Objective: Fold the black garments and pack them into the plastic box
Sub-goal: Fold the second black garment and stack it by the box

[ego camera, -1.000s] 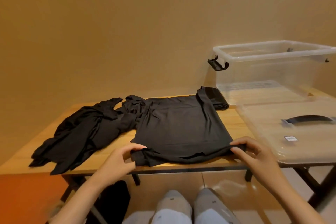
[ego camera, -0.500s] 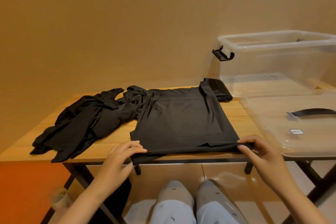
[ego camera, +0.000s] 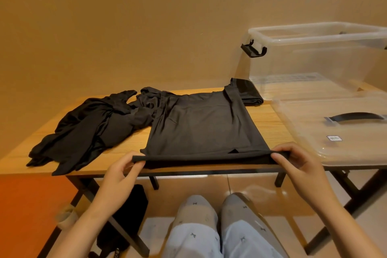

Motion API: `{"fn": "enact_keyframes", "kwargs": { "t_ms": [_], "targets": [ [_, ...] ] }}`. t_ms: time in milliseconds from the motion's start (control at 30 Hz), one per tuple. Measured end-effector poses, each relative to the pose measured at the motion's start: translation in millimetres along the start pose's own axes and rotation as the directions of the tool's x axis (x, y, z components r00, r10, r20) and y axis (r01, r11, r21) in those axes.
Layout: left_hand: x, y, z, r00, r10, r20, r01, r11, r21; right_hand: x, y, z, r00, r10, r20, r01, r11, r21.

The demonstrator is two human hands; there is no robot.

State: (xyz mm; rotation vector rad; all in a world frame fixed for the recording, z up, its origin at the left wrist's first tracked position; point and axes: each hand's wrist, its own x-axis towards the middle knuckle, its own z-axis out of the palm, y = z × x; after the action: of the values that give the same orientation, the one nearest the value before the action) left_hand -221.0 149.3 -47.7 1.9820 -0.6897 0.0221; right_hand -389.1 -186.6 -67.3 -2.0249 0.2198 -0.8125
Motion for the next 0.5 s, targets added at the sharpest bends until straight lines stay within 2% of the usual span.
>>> {"fn": "enact_keyframes", "kwargs": {
  "t_ms": [233,500],
  "targets": [
    [-20,10,-3,1.0,0.007,-0.006,-0.006,0.999,0.044,-13,-12,-18,0.999,-0.044,-0.004,0.044,0.998,-0.052],
    [-26,38,-3,1.0,0.02,0.004,-0.02,1.0,-0.003,-23,-28,-37,0.995,-0.081,-0.05,0.082,0.997,0.009]
  ]
}}
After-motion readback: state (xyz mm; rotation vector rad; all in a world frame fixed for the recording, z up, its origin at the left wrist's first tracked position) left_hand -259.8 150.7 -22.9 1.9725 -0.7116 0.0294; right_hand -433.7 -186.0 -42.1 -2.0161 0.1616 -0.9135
